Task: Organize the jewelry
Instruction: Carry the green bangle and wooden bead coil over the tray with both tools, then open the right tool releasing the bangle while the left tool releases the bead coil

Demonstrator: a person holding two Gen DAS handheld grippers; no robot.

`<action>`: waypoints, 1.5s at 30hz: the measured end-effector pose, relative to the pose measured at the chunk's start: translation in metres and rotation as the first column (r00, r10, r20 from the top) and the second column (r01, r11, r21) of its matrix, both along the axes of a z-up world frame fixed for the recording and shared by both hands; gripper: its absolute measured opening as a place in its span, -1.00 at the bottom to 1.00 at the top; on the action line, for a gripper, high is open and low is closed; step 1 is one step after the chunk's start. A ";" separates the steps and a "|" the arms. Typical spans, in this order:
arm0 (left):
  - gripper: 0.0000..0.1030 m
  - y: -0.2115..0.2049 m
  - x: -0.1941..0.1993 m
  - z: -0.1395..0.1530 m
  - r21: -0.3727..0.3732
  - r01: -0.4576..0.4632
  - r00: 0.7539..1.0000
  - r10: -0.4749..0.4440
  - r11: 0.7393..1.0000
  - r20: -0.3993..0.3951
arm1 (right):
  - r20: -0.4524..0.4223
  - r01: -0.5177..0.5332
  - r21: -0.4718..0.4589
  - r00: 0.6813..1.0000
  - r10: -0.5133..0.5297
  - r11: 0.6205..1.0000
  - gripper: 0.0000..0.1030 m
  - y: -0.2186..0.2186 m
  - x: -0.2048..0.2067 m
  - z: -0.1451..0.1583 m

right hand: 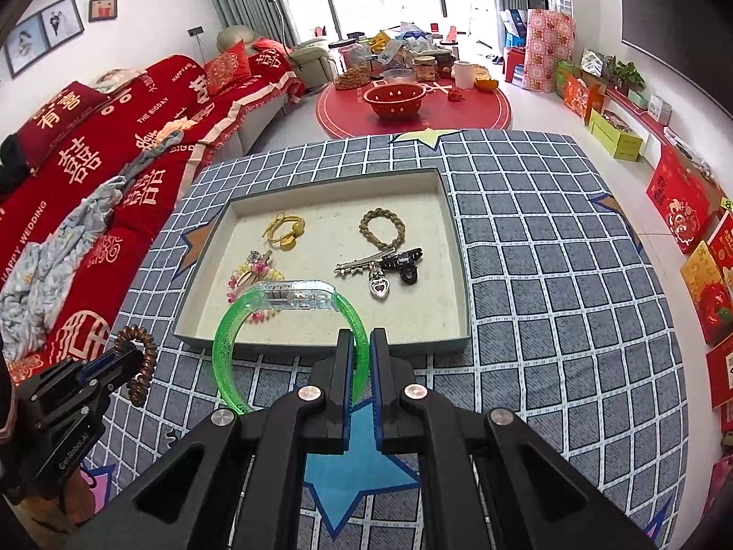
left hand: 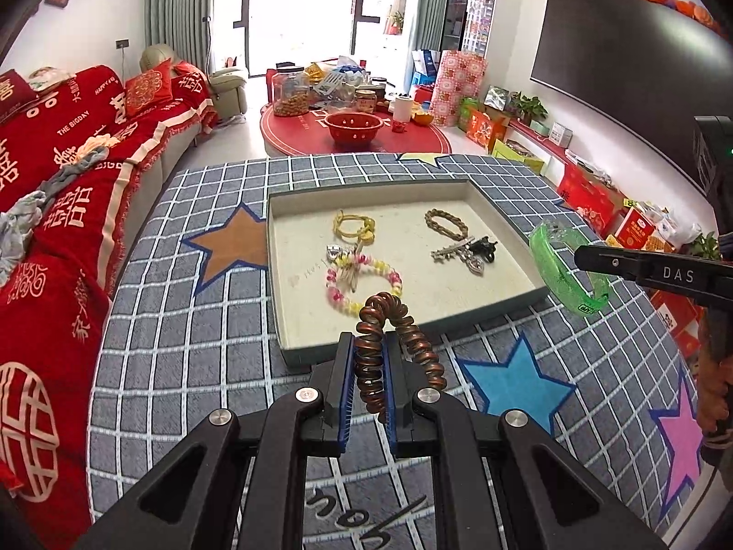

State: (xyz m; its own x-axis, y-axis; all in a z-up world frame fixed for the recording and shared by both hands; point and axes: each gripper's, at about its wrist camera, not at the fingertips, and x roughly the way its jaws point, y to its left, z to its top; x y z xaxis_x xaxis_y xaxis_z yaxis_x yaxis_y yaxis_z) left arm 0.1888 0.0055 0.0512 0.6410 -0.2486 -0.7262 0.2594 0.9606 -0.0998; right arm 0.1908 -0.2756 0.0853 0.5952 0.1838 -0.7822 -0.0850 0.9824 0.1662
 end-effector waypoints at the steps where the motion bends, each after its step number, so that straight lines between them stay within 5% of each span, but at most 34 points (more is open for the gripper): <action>1: -0.53 -0.001 0.003 0.001 0.005 0.000 1.000 0.000 1.000 0.003 | -0.002 0.002 -0.006 1.000 -0.002 1.000 -0.86 0.000 0.005 0.000; 17: -0.53 -0.020 0.081 0.003 0.017 -0.043 0.999 0.043 0.999 0.008 | -0.025 0.028 -0.056 0.999 -0.029 0.998 -0.86 -0.007 0.068 -0.004; 23: -0.53 -0.028 0.106 -0.017 0.045 -0.065 0.997 0.066 0.997 -0.029 | -0.045 0.045 -0.063 0.998 -0.048 0.997 -0.86 -0.006 0.088 -0.018; 45: -0.53 -0.057 0.121 -0.067 0.207 -0.042 0.998 0.051 0.977 -0.042 | -0.056 0.076 -0.114 0.995 -0.083 0.991 -0.86 -0.007 0.111 -0.065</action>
